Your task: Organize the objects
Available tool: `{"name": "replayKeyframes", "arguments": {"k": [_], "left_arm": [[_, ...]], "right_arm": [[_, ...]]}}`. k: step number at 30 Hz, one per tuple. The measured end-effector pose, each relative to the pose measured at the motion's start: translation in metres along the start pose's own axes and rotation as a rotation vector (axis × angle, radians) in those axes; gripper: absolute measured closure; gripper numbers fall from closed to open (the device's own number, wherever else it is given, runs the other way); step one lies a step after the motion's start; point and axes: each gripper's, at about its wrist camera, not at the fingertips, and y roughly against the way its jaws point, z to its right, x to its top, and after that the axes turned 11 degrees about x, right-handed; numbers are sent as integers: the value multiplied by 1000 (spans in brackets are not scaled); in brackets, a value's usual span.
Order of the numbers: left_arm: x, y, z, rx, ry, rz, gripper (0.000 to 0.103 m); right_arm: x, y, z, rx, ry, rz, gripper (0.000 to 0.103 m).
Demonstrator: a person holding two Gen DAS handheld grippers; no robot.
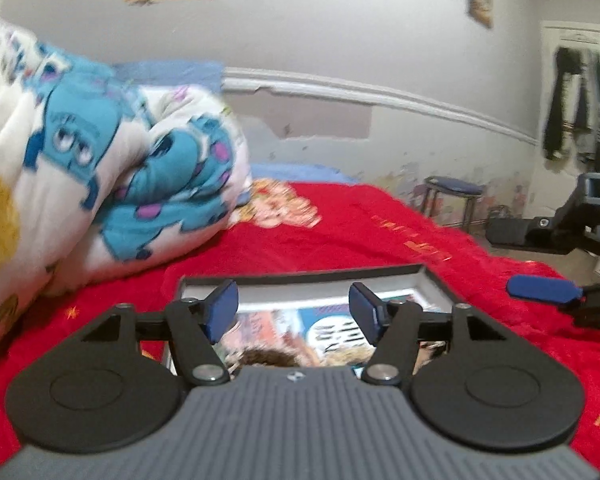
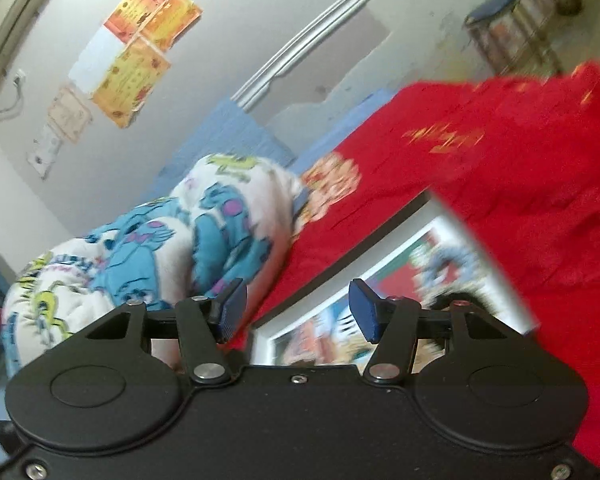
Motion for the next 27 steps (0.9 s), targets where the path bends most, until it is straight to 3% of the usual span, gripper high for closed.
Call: {"name": "replayKeyframes", "arguments": {"k": [3,5,11,17,22,24,27], "left_arm": [[6,17,8,-75,-19,36,25],[7,26,13,-118,-25,45,23],[1,43,27,-218,-30,24,22],[-8,45,43,-264,-14,-63,20],[-30,36,63,-303,112,-257,20],[-41,32,74,-301,88,-296,20],[-54,32,87,-256,1,-289,20]], "right_arm": [[7,22,-11,-47,52,26,46],[11,35,-21,-69,99,39,40],[2,62,-53,-130,223,48,33],[-14,90,-54,-182,206,55,27],[-21,126,-45,-261,169,100,22],[-32,141,-38,-307,140,118,22],[-48,152,-25,-358,76,136,21]]}}
